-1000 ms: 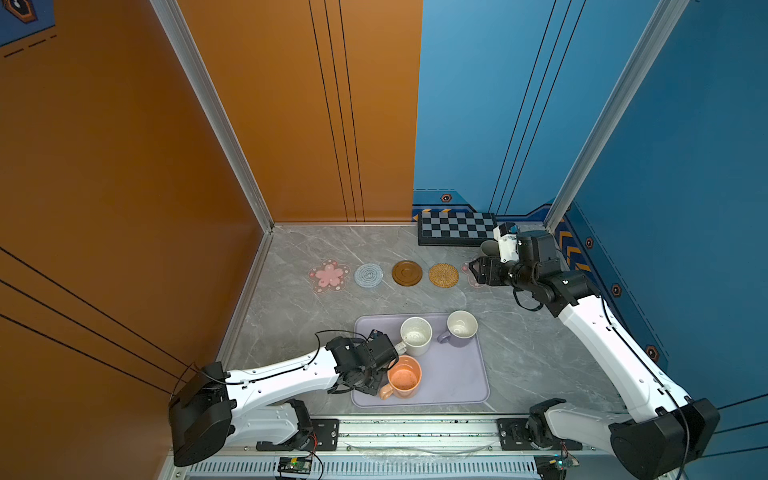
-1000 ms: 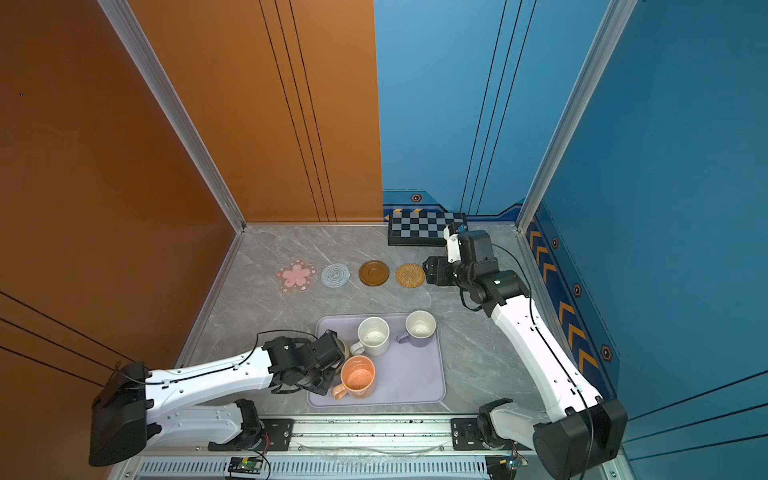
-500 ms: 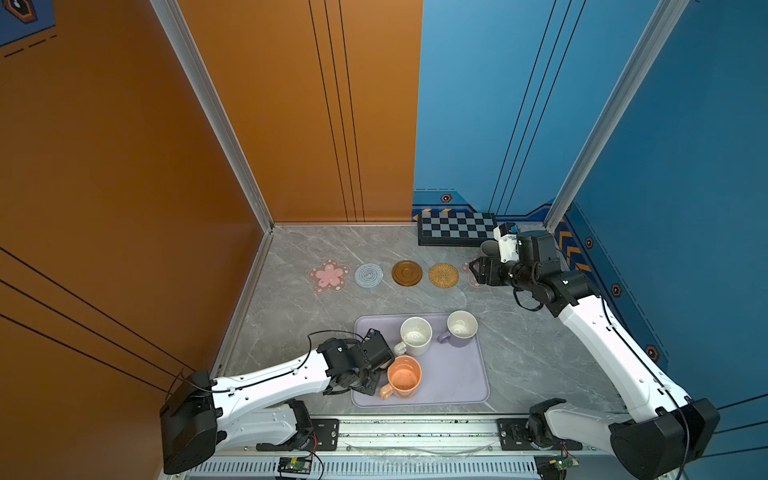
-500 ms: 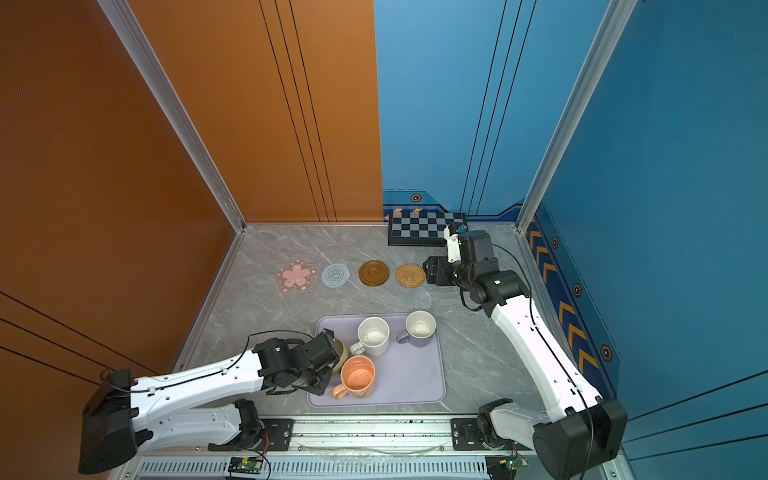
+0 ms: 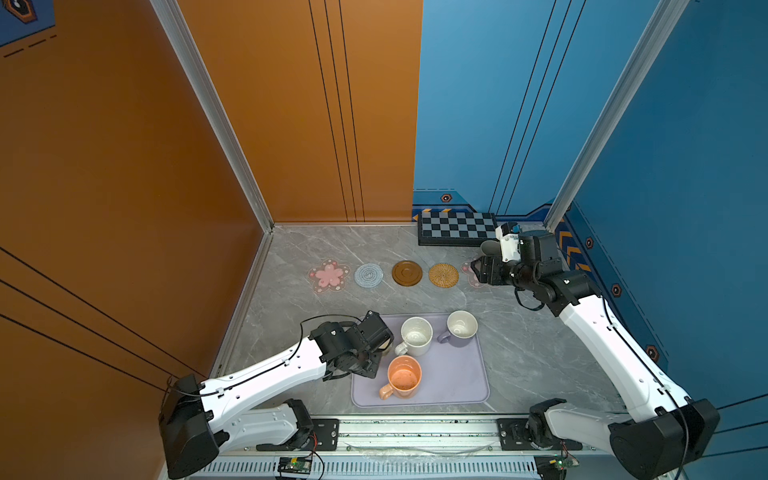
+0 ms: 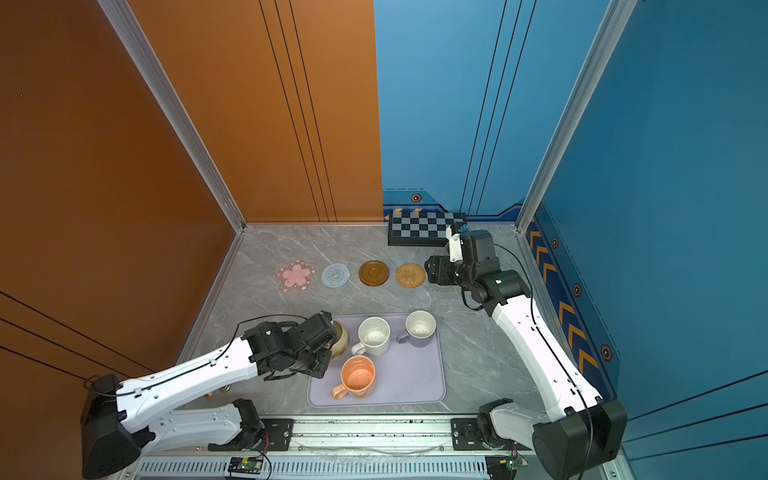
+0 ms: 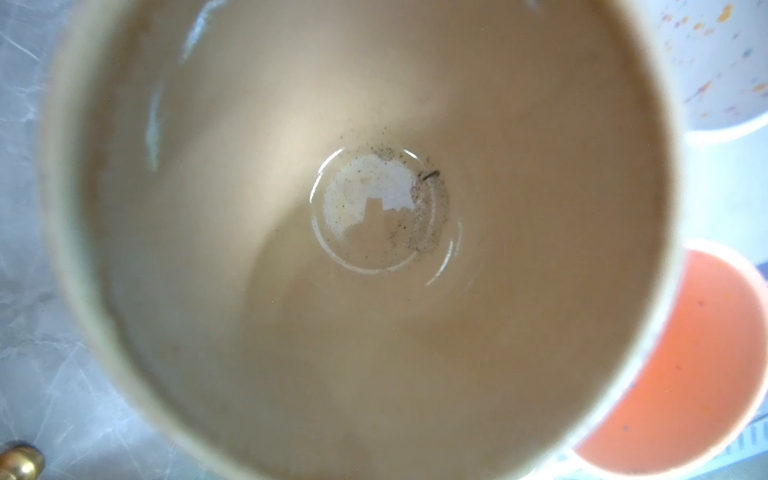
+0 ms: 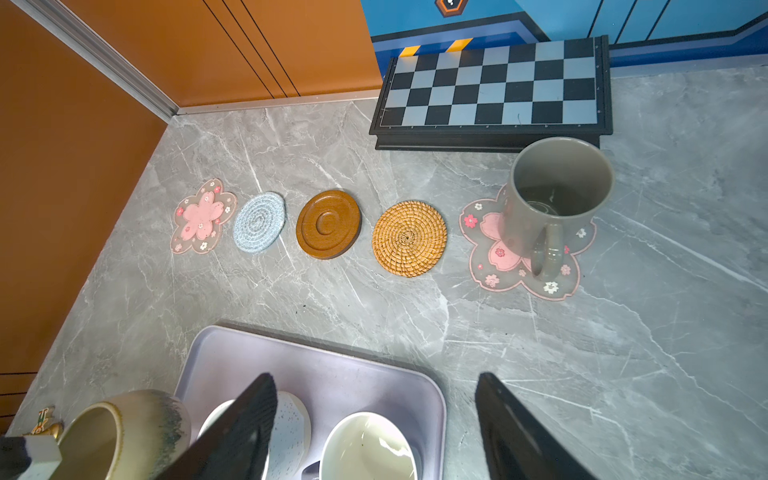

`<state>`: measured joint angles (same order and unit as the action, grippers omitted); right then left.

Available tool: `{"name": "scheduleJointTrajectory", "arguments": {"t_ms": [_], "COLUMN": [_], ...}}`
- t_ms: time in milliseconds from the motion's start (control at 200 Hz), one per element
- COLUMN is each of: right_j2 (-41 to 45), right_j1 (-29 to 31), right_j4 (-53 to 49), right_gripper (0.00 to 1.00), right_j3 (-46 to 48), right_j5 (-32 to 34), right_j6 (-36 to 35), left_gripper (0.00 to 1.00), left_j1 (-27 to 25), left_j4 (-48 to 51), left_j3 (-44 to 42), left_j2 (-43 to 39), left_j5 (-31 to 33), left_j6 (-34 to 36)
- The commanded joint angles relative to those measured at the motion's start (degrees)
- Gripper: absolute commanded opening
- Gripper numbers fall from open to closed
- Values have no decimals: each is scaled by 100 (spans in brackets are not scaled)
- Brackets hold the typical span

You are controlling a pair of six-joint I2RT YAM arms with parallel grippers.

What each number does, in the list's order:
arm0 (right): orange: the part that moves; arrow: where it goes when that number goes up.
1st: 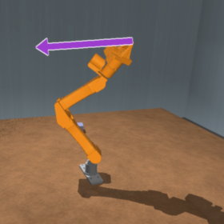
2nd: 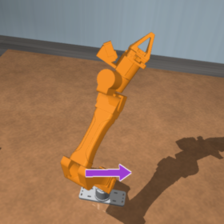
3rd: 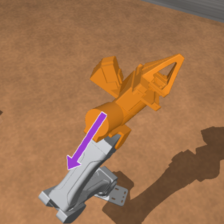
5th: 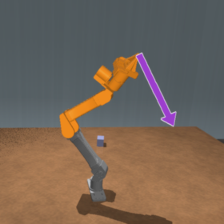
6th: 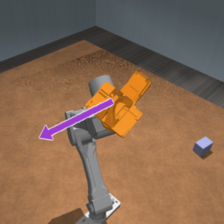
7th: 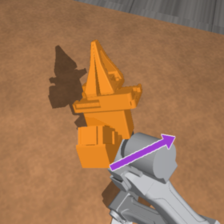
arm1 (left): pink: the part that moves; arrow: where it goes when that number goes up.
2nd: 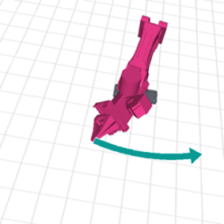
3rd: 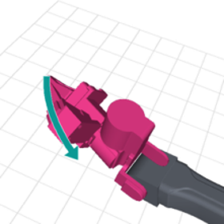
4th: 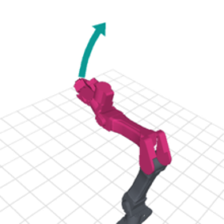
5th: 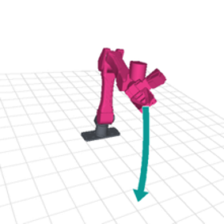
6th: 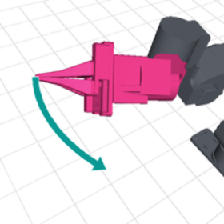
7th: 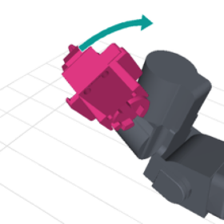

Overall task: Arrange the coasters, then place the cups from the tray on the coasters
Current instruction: 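Lift the beige mug off the tray with the left gripper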

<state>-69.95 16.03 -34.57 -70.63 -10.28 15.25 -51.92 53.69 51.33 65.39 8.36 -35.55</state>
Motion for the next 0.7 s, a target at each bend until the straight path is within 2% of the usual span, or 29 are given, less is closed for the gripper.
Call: {"name": "scheduleJointTrajectory", "arguments": {"t_ms": [0,696], "right_j2": [36,-341], "right_j1": [-54,-225], "right_j4": [-155,-155], "right_gripper": [78,77], "right_j3": [57,-19], "right_j5": [-31,-167], "right_j6": [-100,-156], "left_gripper": [0,0], "left_j1": [347,2632], "left_j4": [-23,-84], "left_j3": [357,1052], "left_j2": [21,505], "left_j5": [291,94], "left_j6": [365,1492]}}
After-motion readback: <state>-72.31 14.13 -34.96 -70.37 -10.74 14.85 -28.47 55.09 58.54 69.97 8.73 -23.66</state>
